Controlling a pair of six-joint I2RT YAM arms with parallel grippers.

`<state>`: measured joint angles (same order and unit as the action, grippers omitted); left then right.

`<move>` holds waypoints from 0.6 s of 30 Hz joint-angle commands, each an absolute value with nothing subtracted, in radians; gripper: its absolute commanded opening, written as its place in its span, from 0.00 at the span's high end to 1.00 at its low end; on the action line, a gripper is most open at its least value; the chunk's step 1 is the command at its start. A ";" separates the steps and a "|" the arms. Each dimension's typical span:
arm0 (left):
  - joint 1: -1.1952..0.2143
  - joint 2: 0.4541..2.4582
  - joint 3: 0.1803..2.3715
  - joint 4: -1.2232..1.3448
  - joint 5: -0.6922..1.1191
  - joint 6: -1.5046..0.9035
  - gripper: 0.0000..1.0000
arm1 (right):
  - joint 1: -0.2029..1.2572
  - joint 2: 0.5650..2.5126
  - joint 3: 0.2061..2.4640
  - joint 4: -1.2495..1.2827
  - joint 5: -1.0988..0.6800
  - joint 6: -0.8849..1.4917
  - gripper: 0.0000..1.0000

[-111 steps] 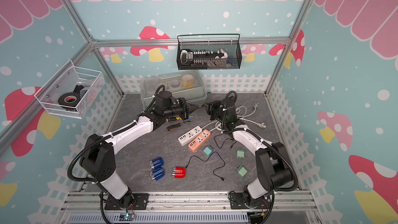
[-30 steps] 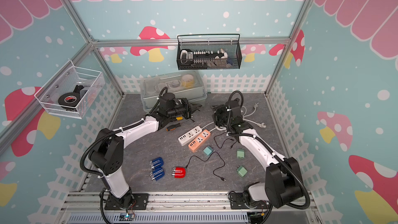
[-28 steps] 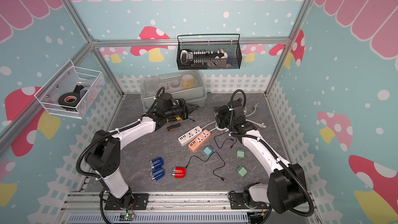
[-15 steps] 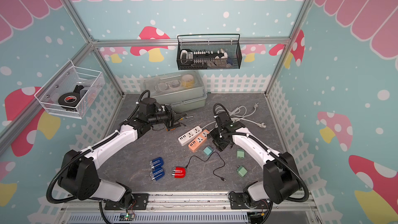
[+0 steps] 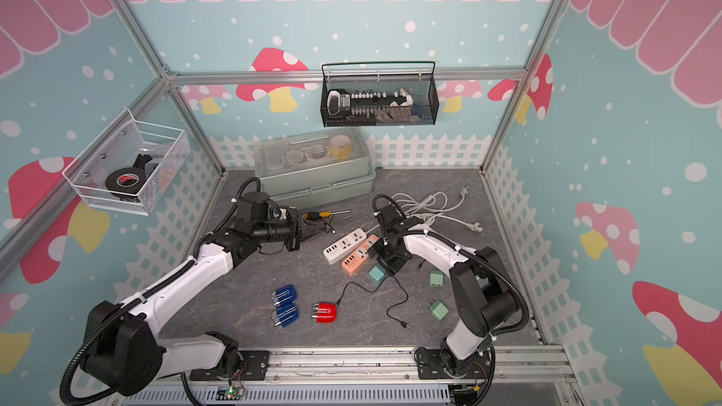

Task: Charge the electric shaver
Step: Pick up the plug from the center of the board.

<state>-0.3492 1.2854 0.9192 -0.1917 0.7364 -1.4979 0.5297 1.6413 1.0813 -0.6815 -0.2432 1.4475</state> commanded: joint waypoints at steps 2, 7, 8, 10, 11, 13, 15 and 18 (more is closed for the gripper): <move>-0.336 1.249 0.897 -0.208 0.755 -1.476 1.00 | 0.552 1.681 1.092 -0.683 -0.238 1.483 0.36; -0.330 1.243 0.898 -0.210 0.752 -1.478 1.00 | 0.552 1.677 1.074 -0.685 -0.220 1.488 0.36; -0.330 1.243 0.900 -0.210 0.750 -1.478 1.00 | 0.551 1.678 1.077 -0.698 -0.216 1.486 0.36; -0.330 1.244 0.902 -0.209 0.750 -1.478 1.00 | 0.552 1.678 1.074 -0.707 -0.208 1.487 0.36; -0.330 1.245 0.904 -0.210 0.749 -1.478 1.00 | 0.552 1.678 1.069 -0.702 -0.206 1.491 0.36; -0.330 1.246 0.904 -0.210 0.745 -1.478 1.00 | 0.550 1.687 1.060 -0.683 -0.207 1.494 0.36; -0.330 1.250 0.906 -0.210 0.745 -1.478 1.00 | 0.547 1.704 1.067 -0.686 -0.206 1.488 0.36; -0.330 1.255 0.912 -0.210 0.745 -1.476 1.00 | 0.545 1.718 1.069 -0.679 -0.205 1.488 0.36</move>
